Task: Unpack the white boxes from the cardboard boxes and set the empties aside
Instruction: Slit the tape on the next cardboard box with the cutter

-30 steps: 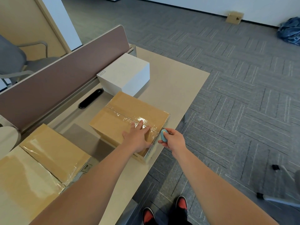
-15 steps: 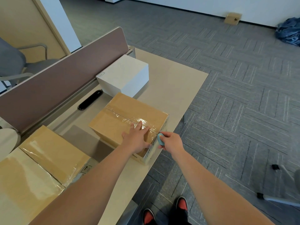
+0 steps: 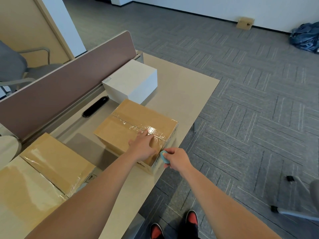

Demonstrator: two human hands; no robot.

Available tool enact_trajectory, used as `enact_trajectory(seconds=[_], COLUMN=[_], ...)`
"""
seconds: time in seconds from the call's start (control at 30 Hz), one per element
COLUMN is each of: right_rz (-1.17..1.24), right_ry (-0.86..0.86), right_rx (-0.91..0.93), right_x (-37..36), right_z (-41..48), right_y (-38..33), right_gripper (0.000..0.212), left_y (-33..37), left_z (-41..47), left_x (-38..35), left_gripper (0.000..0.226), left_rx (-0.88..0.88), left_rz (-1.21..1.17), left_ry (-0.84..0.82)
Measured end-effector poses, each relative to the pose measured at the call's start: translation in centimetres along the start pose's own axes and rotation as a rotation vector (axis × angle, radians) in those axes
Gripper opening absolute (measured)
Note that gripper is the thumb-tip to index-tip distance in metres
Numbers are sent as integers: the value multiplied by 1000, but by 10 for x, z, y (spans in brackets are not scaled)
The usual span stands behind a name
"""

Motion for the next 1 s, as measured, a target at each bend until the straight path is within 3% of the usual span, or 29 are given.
enact_trajectory(seconds=[0.2,0.5,0.8,1.0], right_rz=[54,46,11,-36], right_ry=[96,148,15,-180], right_rx=[-41,82,161,214], right_x=[22,58,60,64], right_z=[1,7,60,100], right_y=[-4,-72,-122,-139], right_gripper=[20,15,15,15], left_y=[-11,-3,-5,10], left_z=[-8,-12,6,14], left_x=[18,57,70,68], left_gripper=[51,42,27,24], left_rx=[61,108,307,499], left_rz=[-210,-486,-619,-623], left_ry=[110,242,360,443])
Point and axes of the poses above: each hand's wrist, its own z-axis towards the middle knuckle, its own x-axis out of the back of the hand, y = z × x, the point moved 7 cm from there along z, towards the middle knuckle, and after that the axes turned 6 degrees about y, right-handed, at the moved point
